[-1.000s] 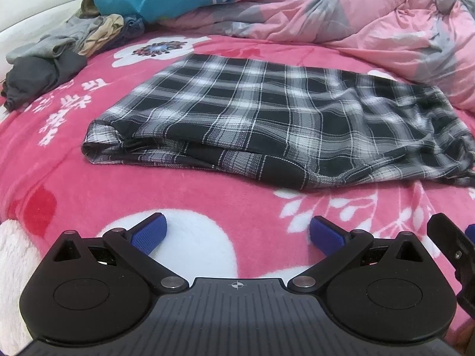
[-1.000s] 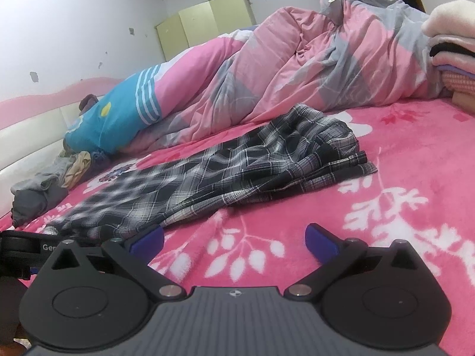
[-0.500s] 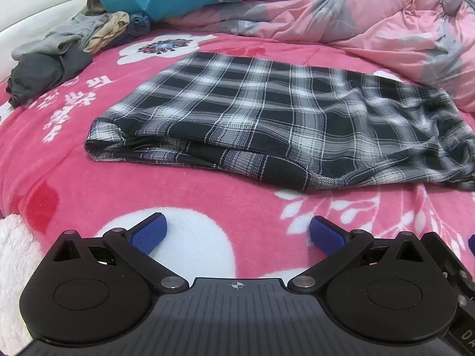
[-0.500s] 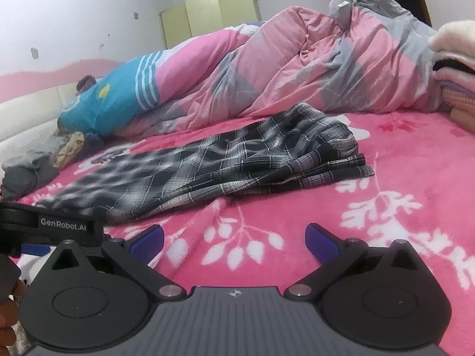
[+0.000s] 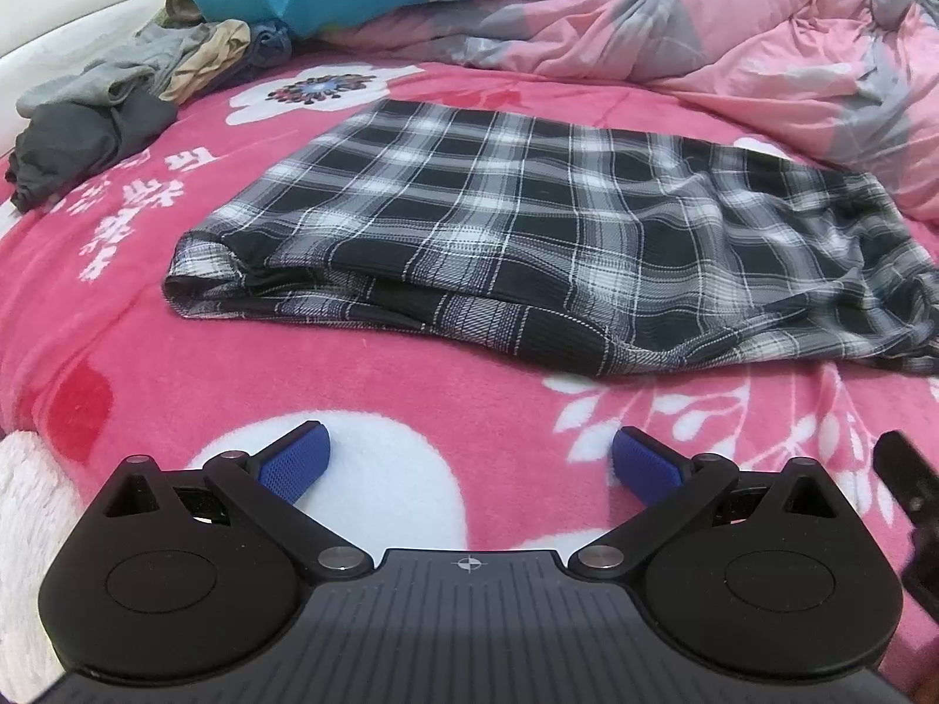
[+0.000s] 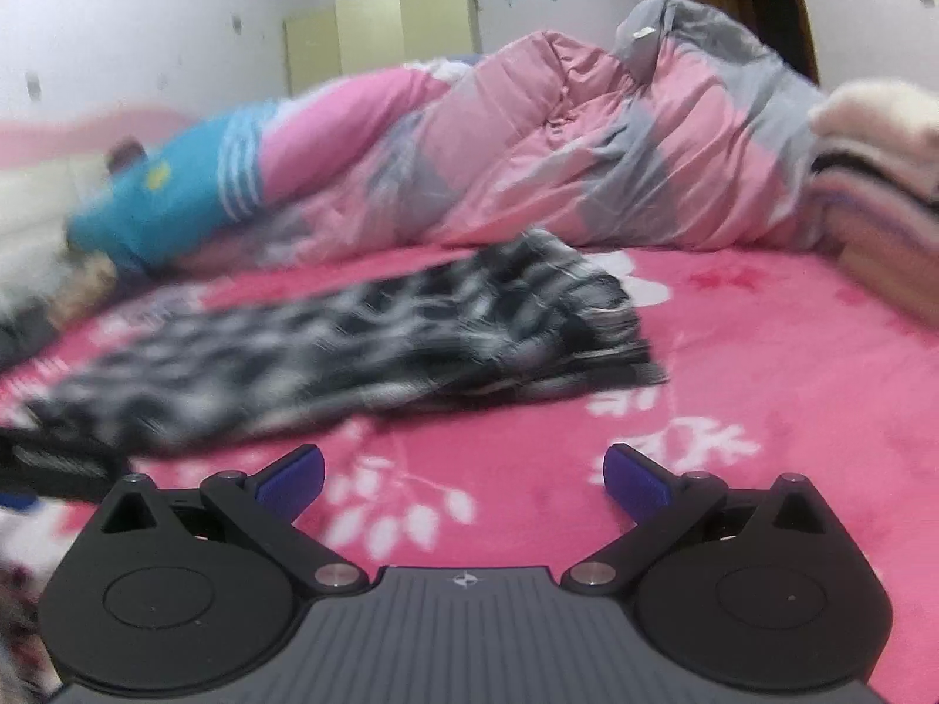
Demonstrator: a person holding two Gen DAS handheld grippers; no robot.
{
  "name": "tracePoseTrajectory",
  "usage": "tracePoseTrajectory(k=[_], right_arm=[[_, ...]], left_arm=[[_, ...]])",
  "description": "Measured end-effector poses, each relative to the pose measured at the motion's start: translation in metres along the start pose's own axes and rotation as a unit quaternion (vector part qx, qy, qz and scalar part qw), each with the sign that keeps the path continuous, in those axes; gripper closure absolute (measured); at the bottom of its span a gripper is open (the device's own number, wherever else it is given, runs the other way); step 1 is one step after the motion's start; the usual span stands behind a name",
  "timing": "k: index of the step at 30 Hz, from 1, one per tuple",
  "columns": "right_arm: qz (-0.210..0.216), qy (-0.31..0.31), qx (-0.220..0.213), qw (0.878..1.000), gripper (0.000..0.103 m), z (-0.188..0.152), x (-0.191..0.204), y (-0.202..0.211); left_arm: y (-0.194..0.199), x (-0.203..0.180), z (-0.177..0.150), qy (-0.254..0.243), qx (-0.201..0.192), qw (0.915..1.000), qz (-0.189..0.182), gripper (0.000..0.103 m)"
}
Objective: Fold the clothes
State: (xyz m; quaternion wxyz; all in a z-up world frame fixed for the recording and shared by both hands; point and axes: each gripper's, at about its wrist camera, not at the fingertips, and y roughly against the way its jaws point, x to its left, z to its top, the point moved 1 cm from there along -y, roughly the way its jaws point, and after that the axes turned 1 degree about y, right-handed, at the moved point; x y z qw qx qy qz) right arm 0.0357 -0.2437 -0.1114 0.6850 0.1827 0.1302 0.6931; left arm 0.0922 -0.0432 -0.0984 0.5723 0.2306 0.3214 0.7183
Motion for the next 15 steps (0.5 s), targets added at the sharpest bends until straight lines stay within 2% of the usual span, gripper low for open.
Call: tracePoseTrajectory(k=[2, 6, 9, 15], right_arm=[[-0.020, 0.021, 0.020, 0.999, 0.000, -0.003, 0.004, -0.007], [-0.037, 0.058, 0.032, 0.997, 0.000, -0.005, 0.012, -0.011], [-0.038, 0.064, 0.042, 0.996, 0.000, -0.004, 0.012, -0.012], [-0.027, 0.055, 0.108, 0.992, 0.000, 0.014, 0.009, -0.022]], left_arm=[[0.000, 0.000, 0.000, -0.001, -0.001, 1.0000, -0.002, 0.000], [0.000, 0.000, -0.001, -0.006, -0.002, 1.0000, -0.006, 0.000], [0.000, 0.001, 0.000, -0.008, 0.002, 0.9999, -0.008, 0.000], [0.000, 0.002, 0.001, -0.010, 0.006, 0.9999, -0.009, 0.000]])
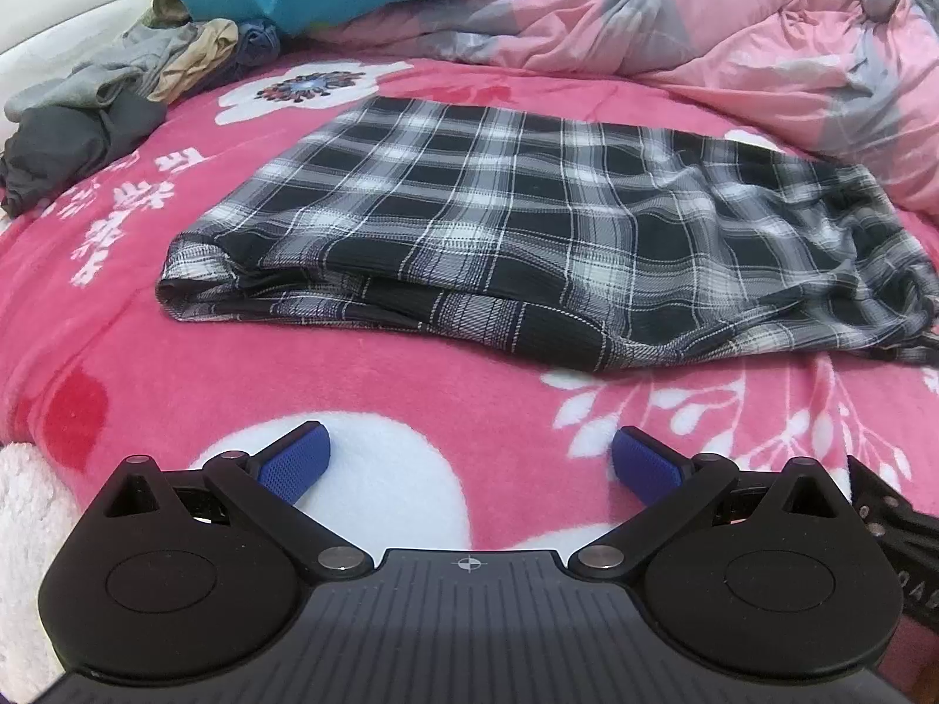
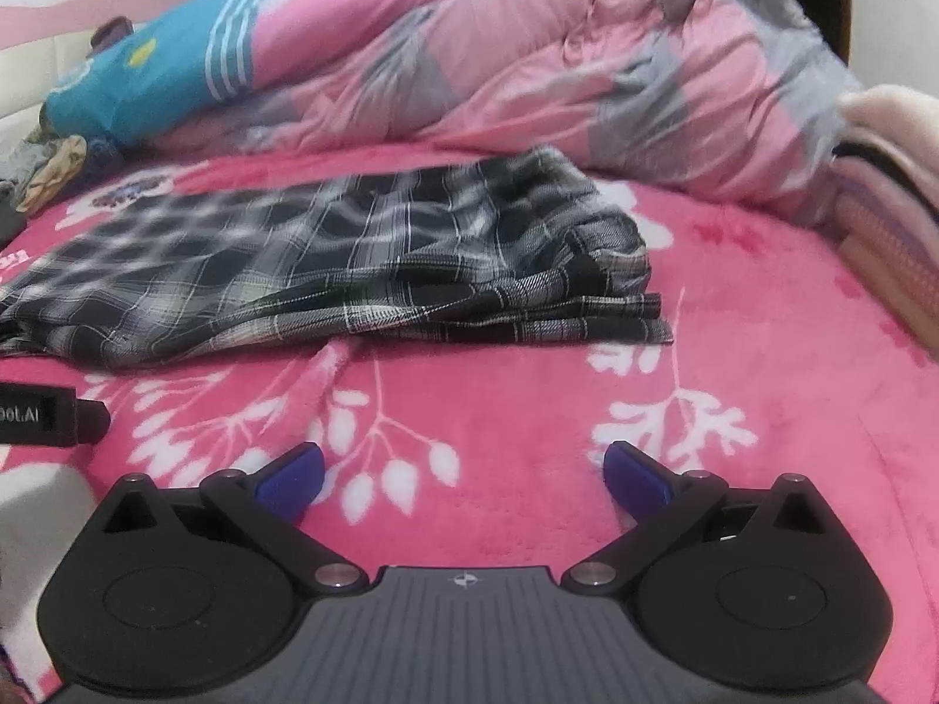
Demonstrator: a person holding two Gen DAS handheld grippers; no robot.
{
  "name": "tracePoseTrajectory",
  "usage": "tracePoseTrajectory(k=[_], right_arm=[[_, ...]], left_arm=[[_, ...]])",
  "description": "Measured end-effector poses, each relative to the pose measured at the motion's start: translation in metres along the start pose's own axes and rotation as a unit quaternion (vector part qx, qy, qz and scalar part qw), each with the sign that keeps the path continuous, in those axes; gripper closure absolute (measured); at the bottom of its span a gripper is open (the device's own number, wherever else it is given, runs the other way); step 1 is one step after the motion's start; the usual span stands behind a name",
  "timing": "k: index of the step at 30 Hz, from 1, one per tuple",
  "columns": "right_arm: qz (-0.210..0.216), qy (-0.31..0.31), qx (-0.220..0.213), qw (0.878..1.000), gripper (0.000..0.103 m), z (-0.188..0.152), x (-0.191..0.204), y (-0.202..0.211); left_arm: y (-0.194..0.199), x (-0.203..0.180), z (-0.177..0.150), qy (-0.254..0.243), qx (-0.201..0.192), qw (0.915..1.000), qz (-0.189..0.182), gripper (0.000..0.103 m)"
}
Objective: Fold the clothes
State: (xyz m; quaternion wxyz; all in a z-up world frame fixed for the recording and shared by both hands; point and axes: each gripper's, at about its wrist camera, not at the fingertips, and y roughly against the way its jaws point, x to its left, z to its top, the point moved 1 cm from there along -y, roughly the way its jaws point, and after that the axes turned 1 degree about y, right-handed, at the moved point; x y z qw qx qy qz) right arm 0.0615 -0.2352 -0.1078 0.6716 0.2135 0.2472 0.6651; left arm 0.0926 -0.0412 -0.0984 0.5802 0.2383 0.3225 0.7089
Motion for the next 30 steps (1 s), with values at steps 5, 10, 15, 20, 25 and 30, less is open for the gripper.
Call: tracePoseTrajectory(k=[5, 10, 15, 20, 25, 30], right_arm=[[0.006, -0.004, 0.029, 1.000, 0.000, 0.006, -0.003, 0.002], [0.005, 0.000, 0.029, 1.000, 0.000, 0.003, -0.002, 0.004], [0.020, 0.002, 0.039, 0.999, 0.000, 0.005, -0.007, 0.003], [0.027, 0.013, 0.035, 0.999, 0.000, 0.003, -0.007, 0.004], [0.044, 0.022, 0.028, 0.998, 0.000, 0.000, -0.011, 0.006], [0.050, 0.015, 0.007, 0.999, 0.000, 0.002, -0.013, 0.014]], left_arm=[[-0.001, 0.001, 0.001, -0.002, 0.003, 1.0000, -0.004, 0.000], [-0.002, 0.004, 0.004, -0.008, 0.009, 0.9998, -0.014, 0.000], [-0.003, 0.005, 0.003, -0.013, 0.011, 0.9997, -0.019, 0.000], [-0.002, 0.007, 0.000, -0.024, 0.000, 0.9994, -0.026, 0.000], [0.005, 0.014, -0.004, -0.042, -0.031, 0.9975, -0.049, 0.000], [0.027, 0.024, 0.001, -0.061, -0.095, 0.9912, -0.070, 0.000]])
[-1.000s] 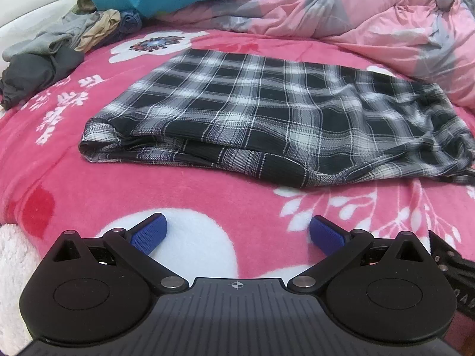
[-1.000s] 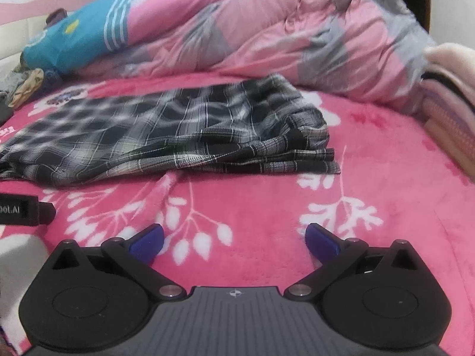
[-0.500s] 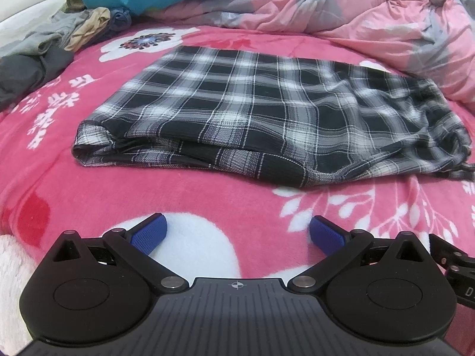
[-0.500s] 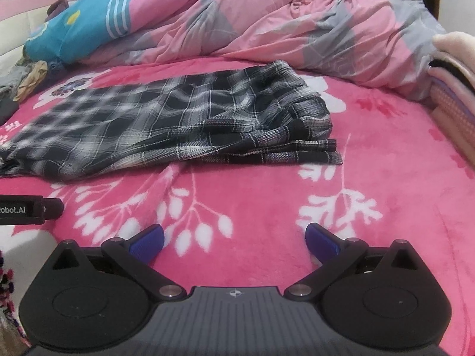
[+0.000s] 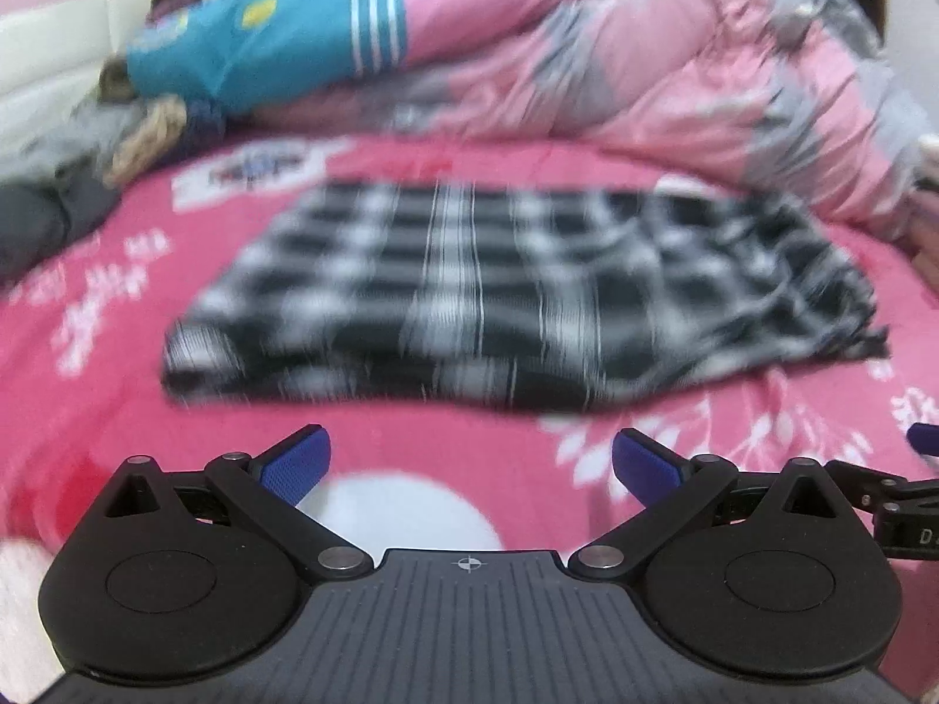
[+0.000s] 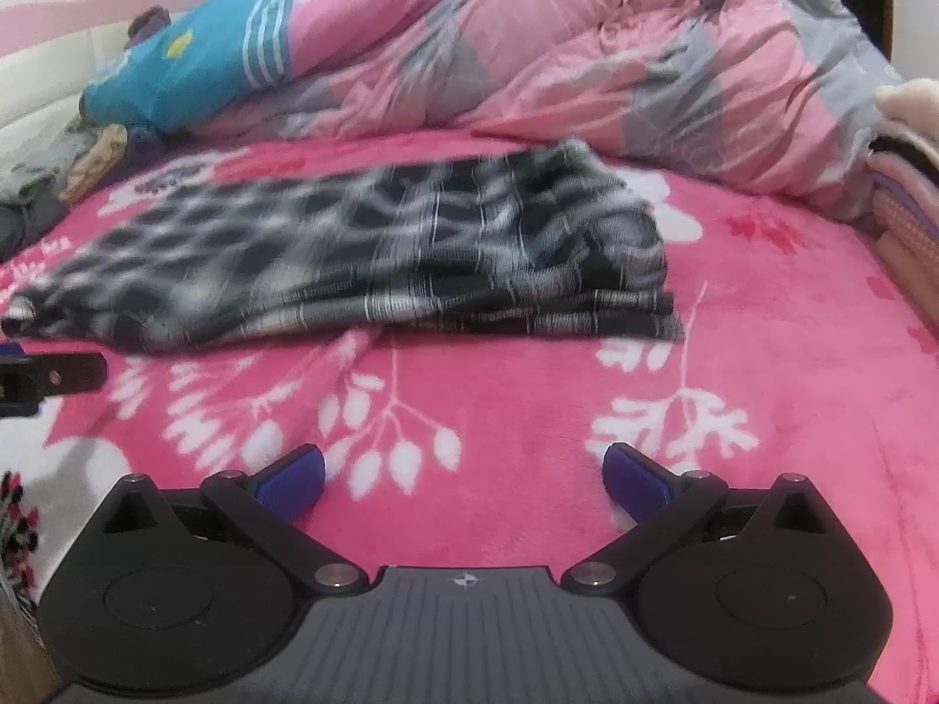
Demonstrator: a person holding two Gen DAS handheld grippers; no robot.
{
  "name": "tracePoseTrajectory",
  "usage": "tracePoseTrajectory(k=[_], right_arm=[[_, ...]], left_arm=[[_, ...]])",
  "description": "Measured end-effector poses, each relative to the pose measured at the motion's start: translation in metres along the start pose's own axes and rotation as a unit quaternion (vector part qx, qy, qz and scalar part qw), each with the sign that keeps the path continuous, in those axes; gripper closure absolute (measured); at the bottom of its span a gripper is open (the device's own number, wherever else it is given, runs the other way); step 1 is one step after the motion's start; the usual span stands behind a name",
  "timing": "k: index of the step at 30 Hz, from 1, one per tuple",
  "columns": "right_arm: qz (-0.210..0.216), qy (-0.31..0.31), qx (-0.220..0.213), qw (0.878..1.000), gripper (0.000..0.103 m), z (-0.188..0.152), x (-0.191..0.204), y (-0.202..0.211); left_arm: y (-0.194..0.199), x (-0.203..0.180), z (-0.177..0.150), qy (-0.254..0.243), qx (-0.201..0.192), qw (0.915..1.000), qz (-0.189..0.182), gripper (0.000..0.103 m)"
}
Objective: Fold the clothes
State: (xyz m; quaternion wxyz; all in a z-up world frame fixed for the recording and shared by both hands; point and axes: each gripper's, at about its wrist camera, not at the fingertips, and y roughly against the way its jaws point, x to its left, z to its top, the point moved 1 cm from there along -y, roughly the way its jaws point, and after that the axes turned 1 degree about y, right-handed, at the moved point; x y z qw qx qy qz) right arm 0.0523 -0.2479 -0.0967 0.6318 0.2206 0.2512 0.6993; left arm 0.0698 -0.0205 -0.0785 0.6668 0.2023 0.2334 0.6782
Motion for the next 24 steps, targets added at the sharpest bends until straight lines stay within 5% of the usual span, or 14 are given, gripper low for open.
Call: tracePoseTrajectory(k=[7, 12, 18, 24], right_arm=[[0.019, 0.023, -0.089, 0.996, 0.007, 0.030, 0.011, 0.012], [0.041, 0.018, -0.101, 0.994, 0.037, 0.064, 0.013, -0.013], [0.040, 0.006, -0.087, 0.995, 0.073, 0.076, 0.007, -0.053], [0.029, -0.003, -0.047, 0.998, 0.077, 0.057, -0.006, -0.088]], left_arm=[[0.007, 0.006, 0.036, -0.047, -0.065, 0.9962, 0.033, 0.000], [-0.009, 0.008, 0.053, -0.101, -0.088, 0.9889, 0.064, 0.000], [-0.040, 0.026, 0.052, -0.082, -0.048, 0.9938, 0.057, 0.017], [-0.074, 0.039, 0.033, -0.072, 0.015, 0.9951, 0.065, 0.023]])
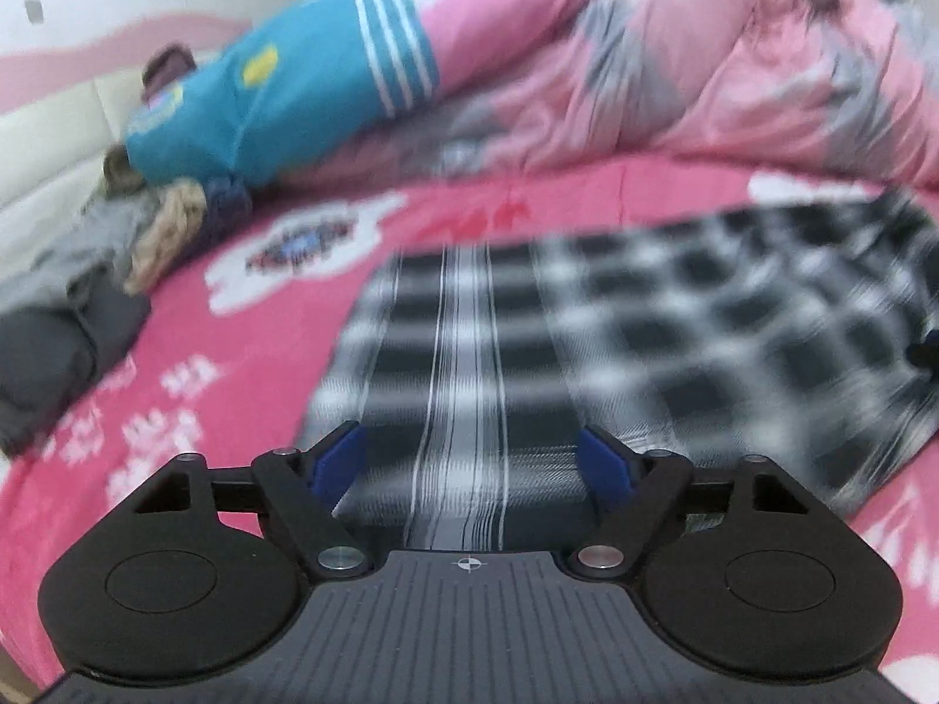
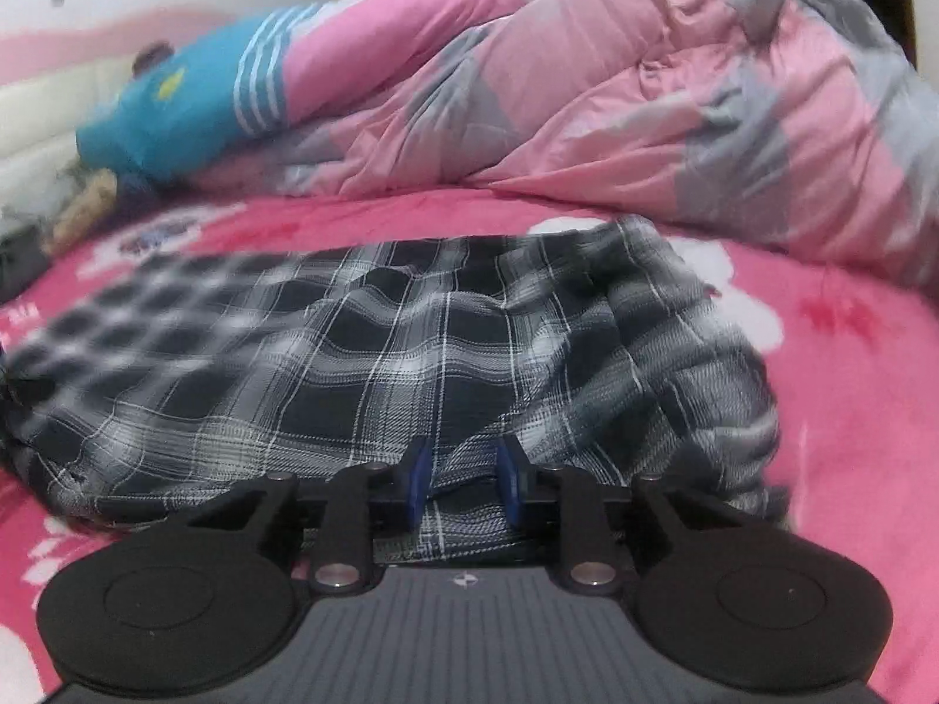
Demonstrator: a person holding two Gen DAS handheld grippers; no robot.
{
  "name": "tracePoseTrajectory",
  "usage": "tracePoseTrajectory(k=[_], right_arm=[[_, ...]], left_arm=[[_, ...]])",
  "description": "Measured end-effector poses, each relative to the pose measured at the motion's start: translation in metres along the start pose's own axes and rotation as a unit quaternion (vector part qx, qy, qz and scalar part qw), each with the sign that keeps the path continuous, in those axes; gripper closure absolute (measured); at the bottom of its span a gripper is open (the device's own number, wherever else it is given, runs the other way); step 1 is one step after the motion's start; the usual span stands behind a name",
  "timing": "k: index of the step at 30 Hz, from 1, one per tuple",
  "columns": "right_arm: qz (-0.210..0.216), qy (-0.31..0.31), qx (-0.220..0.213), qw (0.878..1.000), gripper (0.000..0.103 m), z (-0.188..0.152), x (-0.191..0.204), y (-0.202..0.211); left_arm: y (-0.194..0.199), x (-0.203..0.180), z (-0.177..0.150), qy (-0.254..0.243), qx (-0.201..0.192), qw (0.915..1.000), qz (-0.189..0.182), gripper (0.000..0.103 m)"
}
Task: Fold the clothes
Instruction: 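Grasp the folded edge of the plaid pants with the left gripper while the right gripper grasps beside it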
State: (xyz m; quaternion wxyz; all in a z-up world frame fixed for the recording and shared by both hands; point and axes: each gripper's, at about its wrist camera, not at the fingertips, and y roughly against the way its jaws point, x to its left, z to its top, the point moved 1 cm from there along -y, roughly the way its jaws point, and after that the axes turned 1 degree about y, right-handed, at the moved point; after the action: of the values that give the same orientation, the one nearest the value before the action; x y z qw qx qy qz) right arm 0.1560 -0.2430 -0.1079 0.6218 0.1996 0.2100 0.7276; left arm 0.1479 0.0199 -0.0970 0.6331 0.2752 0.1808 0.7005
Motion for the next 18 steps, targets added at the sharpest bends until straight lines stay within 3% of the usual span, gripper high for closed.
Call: tracePoseTrajectory(k=[11, 18], right_arm=[[-0.014, 0.023, -0.009, 1.000, 0.077, -0.004, 0.007, 0.001], [-0.011, 0.021, -0.010, 1.000, 0.076, -0.005, 0.006, 0.001]], left_arm=[[-0.010, 0.008, -0.005, 0.042, 0.024, 0.9988, 0.003, 0.008], [-0.011, 0.006, -0.007, 0.043, 0.023, 0.9987, 0.013, 0.006]])
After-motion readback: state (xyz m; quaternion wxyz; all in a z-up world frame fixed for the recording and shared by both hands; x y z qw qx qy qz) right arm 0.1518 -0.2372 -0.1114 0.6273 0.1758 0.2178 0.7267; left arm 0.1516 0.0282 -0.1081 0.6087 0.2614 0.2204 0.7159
